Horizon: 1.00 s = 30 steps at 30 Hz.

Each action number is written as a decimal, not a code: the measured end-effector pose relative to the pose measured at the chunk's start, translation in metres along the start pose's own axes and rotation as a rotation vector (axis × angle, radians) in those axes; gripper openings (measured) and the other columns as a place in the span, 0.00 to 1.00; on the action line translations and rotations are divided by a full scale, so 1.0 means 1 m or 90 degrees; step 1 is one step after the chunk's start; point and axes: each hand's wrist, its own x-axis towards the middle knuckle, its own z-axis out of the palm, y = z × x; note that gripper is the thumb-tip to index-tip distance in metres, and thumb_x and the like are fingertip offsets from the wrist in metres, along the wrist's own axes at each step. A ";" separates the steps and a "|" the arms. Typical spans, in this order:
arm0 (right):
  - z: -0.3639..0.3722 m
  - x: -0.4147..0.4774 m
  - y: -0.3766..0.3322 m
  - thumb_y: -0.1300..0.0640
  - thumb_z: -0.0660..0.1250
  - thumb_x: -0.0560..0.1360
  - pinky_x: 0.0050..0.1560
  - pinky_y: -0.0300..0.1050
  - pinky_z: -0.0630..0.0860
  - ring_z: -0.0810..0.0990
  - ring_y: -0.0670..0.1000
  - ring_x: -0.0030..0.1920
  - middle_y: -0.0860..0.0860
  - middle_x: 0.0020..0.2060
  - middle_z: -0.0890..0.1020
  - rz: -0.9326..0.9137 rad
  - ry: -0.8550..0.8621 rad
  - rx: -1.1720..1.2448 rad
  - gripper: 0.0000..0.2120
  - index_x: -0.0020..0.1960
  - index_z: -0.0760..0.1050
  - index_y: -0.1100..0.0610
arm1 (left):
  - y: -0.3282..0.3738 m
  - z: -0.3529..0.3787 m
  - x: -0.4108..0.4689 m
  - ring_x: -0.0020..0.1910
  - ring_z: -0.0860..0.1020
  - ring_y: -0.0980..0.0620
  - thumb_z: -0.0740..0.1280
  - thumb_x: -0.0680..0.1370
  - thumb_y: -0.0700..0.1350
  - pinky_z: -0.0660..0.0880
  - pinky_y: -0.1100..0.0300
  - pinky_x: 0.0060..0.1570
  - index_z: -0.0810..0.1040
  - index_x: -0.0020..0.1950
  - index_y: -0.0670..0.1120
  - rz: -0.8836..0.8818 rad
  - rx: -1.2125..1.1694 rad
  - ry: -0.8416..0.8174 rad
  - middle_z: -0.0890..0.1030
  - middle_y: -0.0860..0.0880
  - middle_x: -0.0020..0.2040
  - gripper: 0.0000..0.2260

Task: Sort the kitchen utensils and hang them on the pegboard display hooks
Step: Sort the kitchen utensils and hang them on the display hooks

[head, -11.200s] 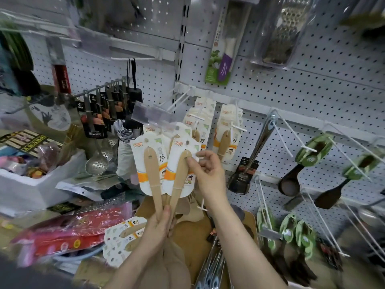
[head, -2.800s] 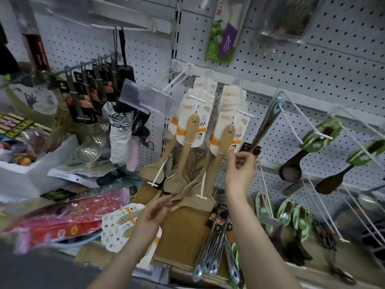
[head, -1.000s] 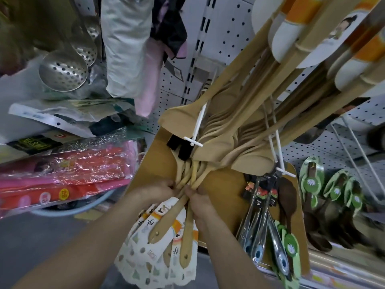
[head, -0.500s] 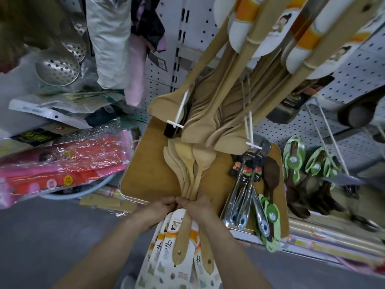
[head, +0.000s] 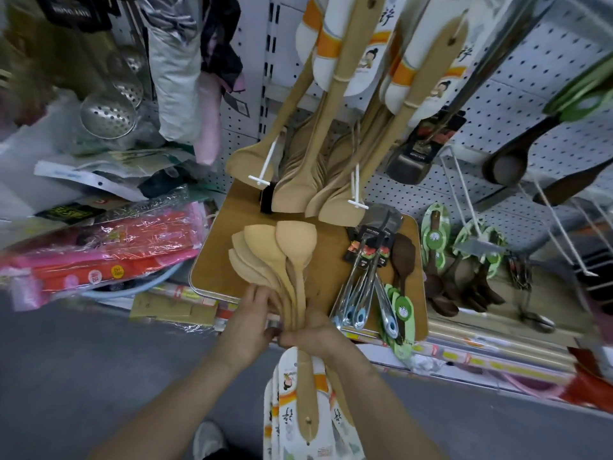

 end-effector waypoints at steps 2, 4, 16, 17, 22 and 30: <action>-0.015 -0.017 -0.004 0.60 0.76 0.65 0.50 0.46 0.79 0.81 0.49 0.49 0.55 0.48 0.84 -0.029 -0.029 -0.048 0.18 0.54 0.78 0.57 | 0.011 0.000 -0.009 0.52 0.75 0.49 0.79 0.57 0.36 0.75 0.59 0.42 0.69 0.66 0.51 0.108 0.198 0.024 0.70 0.49 0.63 0.40; -0.035 -0.034 -0.007 0.61 0.74 0.69 0.45 0.43 0.77 0.80 0.48 0.46 0.52 0.43 0.82 -0.035 -0.051 -0.099 0.12 0.51 0.79 0.57 | 0.024 -0.001 -0.020 0.51 0.73 0.47 0.80 0.54 0.37 0.76 0.56 0.42 0.64 0.74 0.50 0.165 0.329 0.041 0.70 0.48 0.64 0.50; -0.065 -0.123 0.010 0.57 0.77 0.68 0.43 0.44 0.71 0.78 0.54 0.48 0.55 0.56 0.80 -0.134 -0.154 -0.638 0.27 0.63 0.71 0.56 | 0.124 0.006 -0.046 0.52 0.80 0.46 0.76 0.61 0.62 0.74 0.56 0.50 0.77 0.55 0.50 0.149 0.545 -0.239 0.82 0.49 0.51 0.29; -0.065 -0.128 0.009 0.57 0.77 0.67 0.42 0.44 0.71 0.78 0.54 0.46 0.55 0.55 0.80 -0.148 -0.157 -0.679 0.26 0.63 0.72 0.56 | 0.129 0.005 -0.047 0.53 0.80 0.46 0.76 0.62 0.60 0.74 0.55 0.49 0.76 0.57 0.51 0.105 0.510 -0.278 0.82 0.49 0.53 0.27; -0.067 -0.152 -0.006 0.58 0.76 0.69 0.39 0.44 0.69 0.79 0.55 0.43 0.53 0.47 0.82 -0.233 -0.127 -0.865 0.20 0.59 0.77 0.57 | 0.146 -0.002 -0.053 0.49 0.81 0.48 0.75 0.62 0.56 0.78 0.56 0.48 0.80 0.54 0.50 -0.008 0.355 -0.369 0.83 0.50 0.51 0.23; -0.068 -0.163 -0.042 0.60 0.64 0.79 0.54 0.46 0.69 0.76 0.57 0.63 0.55 0.62 0.79 -0.260 -0.061 -1.012 0.15 0.66 0.73 0.58 | 0.150 -0.016 -0.061 0.47 0.80 0.49 0.73 0.62 0.58 0.72 0.60 0.39 0.81 0.49 0.49 -0.058 0.238 -0.264 0.84 0.50 0.48 0.21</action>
